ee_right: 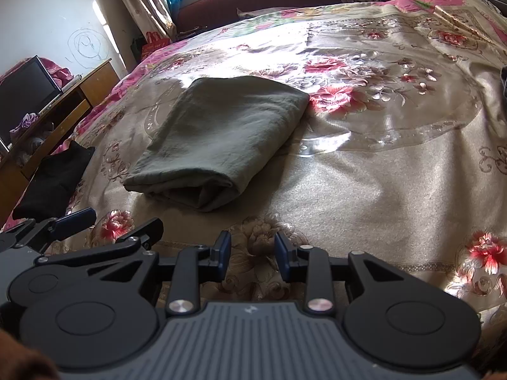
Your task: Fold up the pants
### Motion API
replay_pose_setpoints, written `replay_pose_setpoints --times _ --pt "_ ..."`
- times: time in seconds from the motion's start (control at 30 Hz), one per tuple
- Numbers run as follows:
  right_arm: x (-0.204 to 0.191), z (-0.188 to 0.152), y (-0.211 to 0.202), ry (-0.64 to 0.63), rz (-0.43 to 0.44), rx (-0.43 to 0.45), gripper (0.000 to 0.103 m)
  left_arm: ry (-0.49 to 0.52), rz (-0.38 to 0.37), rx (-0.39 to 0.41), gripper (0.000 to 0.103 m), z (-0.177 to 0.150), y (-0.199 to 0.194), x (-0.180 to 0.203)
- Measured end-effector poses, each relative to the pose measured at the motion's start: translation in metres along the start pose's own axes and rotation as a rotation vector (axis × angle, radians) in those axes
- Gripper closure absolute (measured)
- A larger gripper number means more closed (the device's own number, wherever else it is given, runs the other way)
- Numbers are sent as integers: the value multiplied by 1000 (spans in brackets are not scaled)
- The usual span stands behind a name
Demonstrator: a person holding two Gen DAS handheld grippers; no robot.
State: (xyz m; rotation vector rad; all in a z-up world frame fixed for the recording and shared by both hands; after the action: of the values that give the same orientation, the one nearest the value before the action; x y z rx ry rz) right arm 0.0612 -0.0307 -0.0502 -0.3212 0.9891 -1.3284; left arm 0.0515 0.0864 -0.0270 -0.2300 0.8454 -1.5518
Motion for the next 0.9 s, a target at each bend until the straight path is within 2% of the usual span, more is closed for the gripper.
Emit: replay_pose_setpoints --times 0.9 --pt "2 0 -1 9 9 0 71 -10 -3 -3 14 -1 -2 1"
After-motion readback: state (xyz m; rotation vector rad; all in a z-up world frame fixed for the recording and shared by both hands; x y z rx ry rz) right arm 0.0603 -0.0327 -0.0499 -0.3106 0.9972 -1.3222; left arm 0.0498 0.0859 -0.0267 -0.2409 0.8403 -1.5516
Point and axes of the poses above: each gripper's, at about its wrist camera, not at the fingertips, and y roughly the way its jaws point, x to its right, z to its top, the point moved 10 cm from there along y, roughly the way its jaws point, and after that the axes turned 11 degrees about y, right-handed, at the moved point
